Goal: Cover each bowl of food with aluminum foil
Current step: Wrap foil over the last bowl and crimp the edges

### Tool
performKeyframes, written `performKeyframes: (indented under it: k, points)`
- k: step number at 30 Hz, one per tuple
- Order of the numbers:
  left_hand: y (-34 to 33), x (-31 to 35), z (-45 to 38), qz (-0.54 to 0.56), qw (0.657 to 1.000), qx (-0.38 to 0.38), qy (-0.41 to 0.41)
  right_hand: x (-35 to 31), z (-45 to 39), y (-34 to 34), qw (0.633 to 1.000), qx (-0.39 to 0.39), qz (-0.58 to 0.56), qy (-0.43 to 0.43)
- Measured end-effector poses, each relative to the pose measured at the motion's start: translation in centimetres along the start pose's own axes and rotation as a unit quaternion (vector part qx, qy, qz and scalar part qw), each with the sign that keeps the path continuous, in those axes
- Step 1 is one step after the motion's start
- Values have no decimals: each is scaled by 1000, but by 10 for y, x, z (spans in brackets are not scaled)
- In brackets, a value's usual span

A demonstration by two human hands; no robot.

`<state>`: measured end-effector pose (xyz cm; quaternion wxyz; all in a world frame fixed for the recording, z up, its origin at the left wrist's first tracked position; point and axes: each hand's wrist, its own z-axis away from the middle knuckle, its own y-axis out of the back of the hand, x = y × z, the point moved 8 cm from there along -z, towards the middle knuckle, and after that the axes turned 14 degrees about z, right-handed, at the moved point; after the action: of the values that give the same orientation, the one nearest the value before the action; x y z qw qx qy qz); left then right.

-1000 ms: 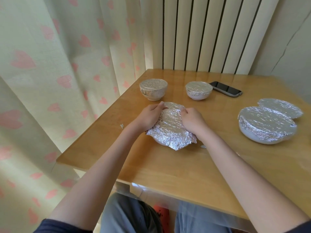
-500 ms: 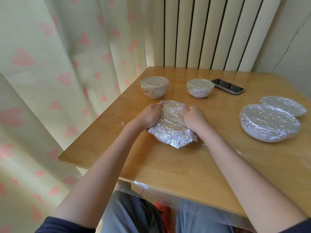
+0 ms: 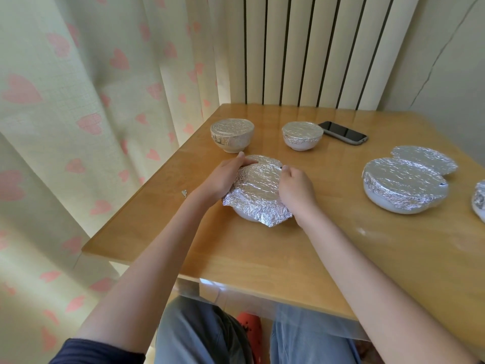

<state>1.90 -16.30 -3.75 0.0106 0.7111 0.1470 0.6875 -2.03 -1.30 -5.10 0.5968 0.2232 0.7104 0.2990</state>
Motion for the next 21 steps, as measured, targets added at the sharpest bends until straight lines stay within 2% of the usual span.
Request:
performKeyframes:
  k: [4,13,15,19,21]
  points:
    - [3,-4,-3,-31,999,11,14,9,5,-3,994,-10,-89,-61]
    - [5,-6,5,-9,999,45,20,10,12,1,987,-38,-127,-91]
    - [9,-12,11,-1,996,85,24,9,9,-4,984,-87,-138,-76]
    - [20,-19,42,30,970,239,28,-8,6,-6,979,-196,-62,-10]
    - [21,-22,53,47,963,264,27,-16,7,-9,971,-238,-20,16]
